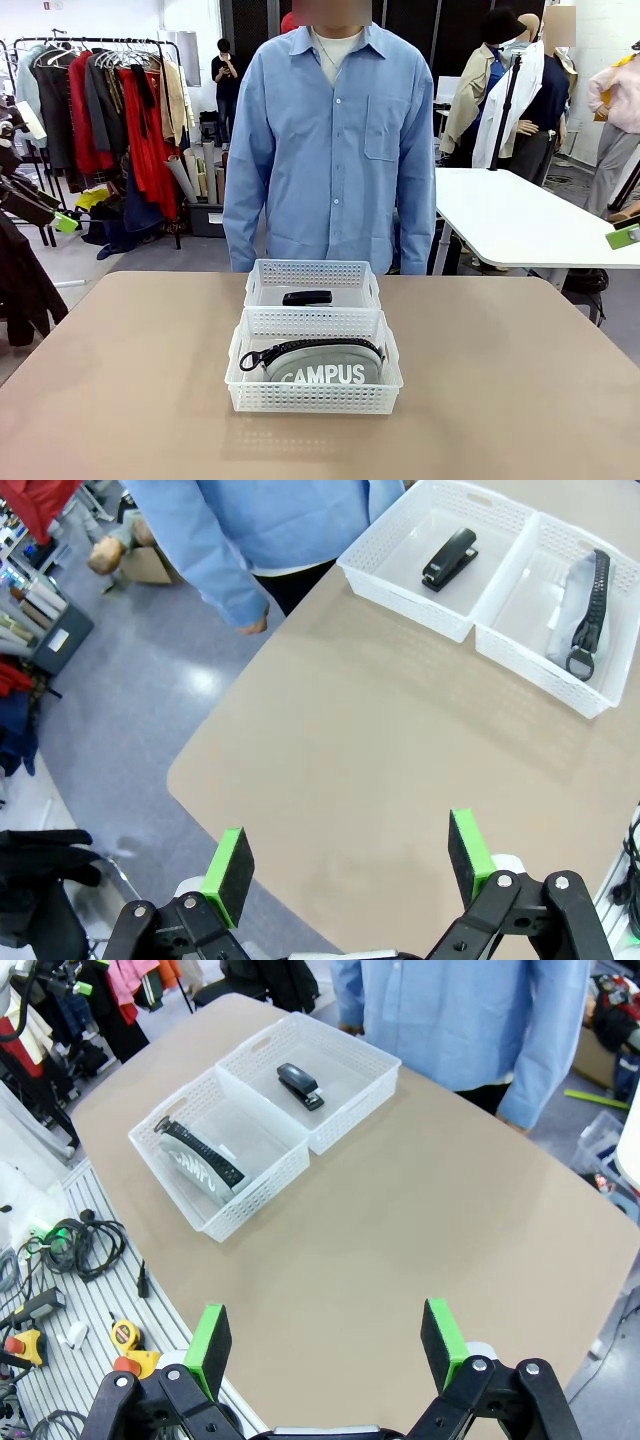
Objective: Distribute items into two baskets.
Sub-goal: Place the picked Stapler into the Organizing basket as instructed by the person.
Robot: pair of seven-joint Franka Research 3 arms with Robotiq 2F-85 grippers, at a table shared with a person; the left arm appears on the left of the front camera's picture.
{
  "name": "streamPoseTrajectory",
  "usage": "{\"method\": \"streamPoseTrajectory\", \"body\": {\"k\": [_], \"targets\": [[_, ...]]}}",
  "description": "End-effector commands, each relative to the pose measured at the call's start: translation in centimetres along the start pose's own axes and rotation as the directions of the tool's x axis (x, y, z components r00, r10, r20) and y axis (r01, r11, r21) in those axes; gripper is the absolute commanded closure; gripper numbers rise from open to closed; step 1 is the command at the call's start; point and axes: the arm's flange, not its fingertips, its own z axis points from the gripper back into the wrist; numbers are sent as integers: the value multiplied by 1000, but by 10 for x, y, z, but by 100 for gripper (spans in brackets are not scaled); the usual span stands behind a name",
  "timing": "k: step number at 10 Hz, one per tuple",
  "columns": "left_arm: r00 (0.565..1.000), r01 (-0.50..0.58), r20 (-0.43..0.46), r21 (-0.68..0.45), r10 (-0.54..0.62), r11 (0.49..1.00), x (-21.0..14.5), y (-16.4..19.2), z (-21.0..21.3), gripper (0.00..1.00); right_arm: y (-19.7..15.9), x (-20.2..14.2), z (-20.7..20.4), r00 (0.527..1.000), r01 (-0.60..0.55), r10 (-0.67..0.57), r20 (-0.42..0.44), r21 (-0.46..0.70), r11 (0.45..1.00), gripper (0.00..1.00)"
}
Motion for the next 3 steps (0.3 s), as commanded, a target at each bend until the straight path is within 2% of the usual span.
{"method": "streamPoseTrajectory", "body": {"k": [1, 3], "targets": [[1000, 2, -9, -6, -2, 1000, 1, 0, 1, 0, 0, 1, 1, 1000, -9, 9, 21, 12, 1000, 0], [1000, 2, -9, -6, -2, 1000, 1, 0, 1, 0, 0, 1, 1, 1000, -9, 9, 21, 12, 1000, 0]]}}
